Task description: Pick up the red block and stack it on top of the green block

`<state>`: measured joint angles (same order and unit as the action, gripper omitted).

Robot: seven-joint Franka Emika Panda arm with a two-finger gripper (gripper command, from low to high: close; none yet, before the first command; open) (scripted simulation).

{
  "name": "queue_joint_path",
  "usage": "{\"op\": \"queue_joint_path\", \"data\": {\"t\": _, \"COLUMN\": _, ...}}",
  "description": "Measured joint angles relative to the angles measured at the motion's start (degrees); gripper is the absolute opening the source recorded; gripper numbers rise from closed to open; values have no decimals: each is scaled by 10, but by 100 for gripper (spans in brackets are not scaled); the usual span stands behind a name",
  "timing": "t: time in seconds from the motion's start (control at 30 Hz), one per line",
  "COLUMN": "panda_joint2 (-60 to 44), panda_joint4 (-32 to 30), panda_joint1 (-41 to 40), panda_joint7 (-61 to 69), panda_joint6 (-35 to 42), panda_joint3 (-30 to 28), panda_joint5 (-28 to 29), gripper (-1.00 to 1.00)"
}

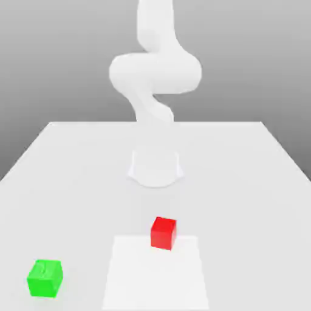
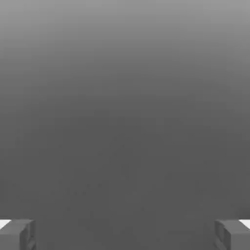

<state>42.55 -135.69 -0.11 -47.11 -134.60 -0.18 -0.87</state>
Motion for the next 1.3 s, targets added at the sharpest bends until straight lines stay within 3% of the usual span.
{"op": "queue_joint_path", "data": {"t": 0.53, "panda_joint2": -284, "panda_joint4": -311, "panda_joint1": -14, "panda_joint7": -138, "panda_joint6": -235, "panda_joint3": 53, "panda_joint5": -27, "gripper": 0}}
{"op": "queue_joint_path", "data": {"t": 0.67, "panda_joint2": -421, "panda_joint4": -332, "panda_joint1": -20, "panda_joint7": -183, "panda_joint6": -343, "panda_joint3": 57, "panda_joint5": 6, "gripper": 0}}
{"op": "queue_joint_path", "data": {"t": 0.8, "panda_joint2": -508, "panda_joint4": -324, "panda_joint1": 9, "panda_joint7": -210, "panda_joint6": -418, "panda_joint3": 19, "panda_joint5": 39, "gripper": 0}}
{"op": "queue_joint_path", "data": {"t": 0.83, "panda_joint2": -520, "panda_joint4": -322, "panda_joint1": 15, "panda_joint7": -212, "panda_joint6": -428, "panda_joint3": 13, "panda_joint5": 42, "gripper": -100}}
{"op": "queue_joint_path", "data": {"t": 1.07, "panda_joint2": -518, "panda_joint4": -323, "panda_joint1": 14, "panda_joint7": -214, "panda_joint6": -427, "panda_joint3": 14, "panda_joint5": 44, "gripper": -100}}
{"op": "queue_joint_path", "data": {"t": 1.3, "panda_joint2": -388, "panda_joint4": -340, "panda_joint1": 11, "panda_joint7": -183, "panda_joint6": -315, "panda_joint3": 29, "panda_joint5": 1, "gripper": -100}}
